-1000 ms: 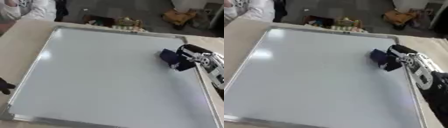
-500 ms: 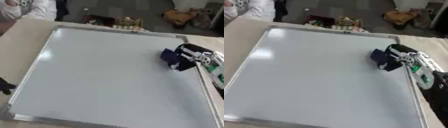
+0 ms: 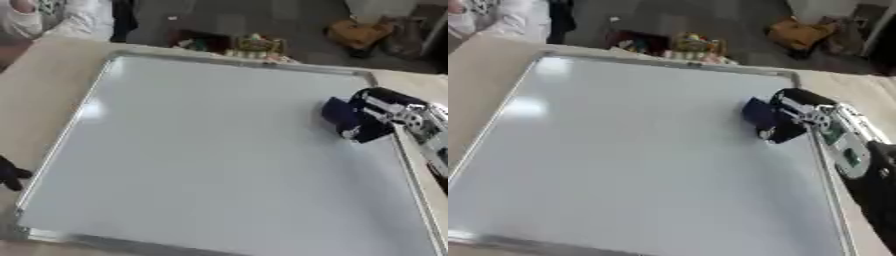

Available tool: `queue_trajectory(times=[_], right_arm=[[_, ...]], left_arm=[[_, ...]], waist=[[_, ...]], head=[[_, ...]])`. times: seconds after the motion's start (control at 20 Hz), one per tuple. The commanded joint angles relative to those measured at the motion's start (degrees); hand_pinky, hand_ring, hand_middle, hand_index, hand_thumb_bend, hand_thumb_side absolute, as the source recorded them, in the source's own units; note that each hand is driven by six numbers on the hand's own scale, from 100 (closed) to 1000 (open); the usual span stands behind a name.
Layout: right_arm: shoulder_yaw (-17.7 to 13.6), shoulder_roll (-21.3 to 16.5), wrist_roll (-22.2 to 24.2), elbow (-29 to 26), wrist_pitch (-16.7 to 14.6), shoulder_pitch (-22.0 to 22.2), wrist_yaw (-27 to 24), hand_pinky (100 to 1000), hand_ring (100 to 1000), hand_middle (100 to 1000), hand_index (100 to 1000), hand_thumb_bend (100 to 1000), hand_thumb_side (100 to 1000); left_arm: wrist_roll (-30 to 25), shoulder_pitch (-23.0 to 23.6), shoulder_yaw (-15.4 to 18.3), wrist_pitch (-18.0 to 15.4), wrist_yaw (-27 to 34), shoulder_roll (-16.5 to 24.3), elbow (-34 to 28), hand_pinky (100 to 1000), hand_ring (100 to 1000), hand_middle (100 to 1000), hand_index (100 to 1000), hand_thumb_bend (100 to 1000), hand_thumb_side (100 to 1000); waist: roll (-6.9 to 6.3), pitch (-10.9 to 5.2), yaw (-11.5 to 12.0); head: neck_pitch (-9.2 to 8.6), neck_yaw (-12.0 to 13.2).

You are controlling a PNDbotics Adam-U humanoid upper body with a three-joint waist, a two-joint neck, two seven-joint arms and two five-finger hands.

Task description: Wipe the whiteboard clean with a brush.

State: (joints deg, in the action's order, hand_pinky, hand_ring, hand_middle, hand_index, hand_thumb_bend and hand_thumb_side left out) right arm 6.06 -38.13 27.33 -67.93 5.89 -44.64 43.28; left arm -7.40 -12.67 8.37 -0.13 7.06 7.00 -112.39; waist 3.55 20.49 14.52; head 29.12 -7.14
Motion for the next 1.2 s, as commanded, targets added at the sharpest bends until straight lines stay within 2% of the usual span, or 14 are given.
queue_trajectory(times=[0.05, 0.45, 0.7, 0.8, 1.2], right_arm=[[-0.5, -2.3, -0.7, -0.5, 0.3, -1.1, 0.0, 867, 1000, 767, 178, 563, 317], [-0.8, -2.6, -0.5, -0.2, 1.0, -1.7, -1.0, 871, 1000, 780, 180, 520, 343], [-0.9, -2.7, -0.9, 0.5, 1.5, -1.8, -1.0, 867, 1000, 774, 177, 455, 350], [-1.0, -2.8, -1.2, 0.5, 1.6, -1.9, -1.1, 863, 1000, 764, 175, 372, 363], [-1.2, -3.3, -3.2, 0.3, 2.4, -1.9, -1.0, 851, 1000, 736, 172, 251, 392]], left_arm=[[-0.3, -0.3, 0.0, -0.1, -0.4, 0.2, -0.5, 567, 363, 434, 465, 100, 910], [-0.5, -0.4, -0.1, -0.2, -0.6, 0.1, -0.5, 567, 362, 434, 465, 100, 912], [-0.6, -0.4, -0.1, -0.2, -0.7, 0.1, -0.5, 568, 361, 434, 465, 100, 912], [-0.6, -0.4, -0.1, -0.3, -0.8, 0.1, -0.5, 568, 361, 433, 466, 100, 909], [-0.9, -0.3, -0.1, -0.2, -1.0, 0.1, -0.3, 568, 360, 429, 467, 100, 916]], waist=[[-0.34, -0.91, 0.1], [-0.34, -0.86, 0.1], [-0.37, -0.78, 0.1], [-0.38, -0.76, 0.0], [-0.40, -0.82, -0.1]], head=[[-0.55, 0.2], [-0.71, 0.2], [-0.87, 0.3], [-0.88, 0.3], [-1.07, 0.3]])
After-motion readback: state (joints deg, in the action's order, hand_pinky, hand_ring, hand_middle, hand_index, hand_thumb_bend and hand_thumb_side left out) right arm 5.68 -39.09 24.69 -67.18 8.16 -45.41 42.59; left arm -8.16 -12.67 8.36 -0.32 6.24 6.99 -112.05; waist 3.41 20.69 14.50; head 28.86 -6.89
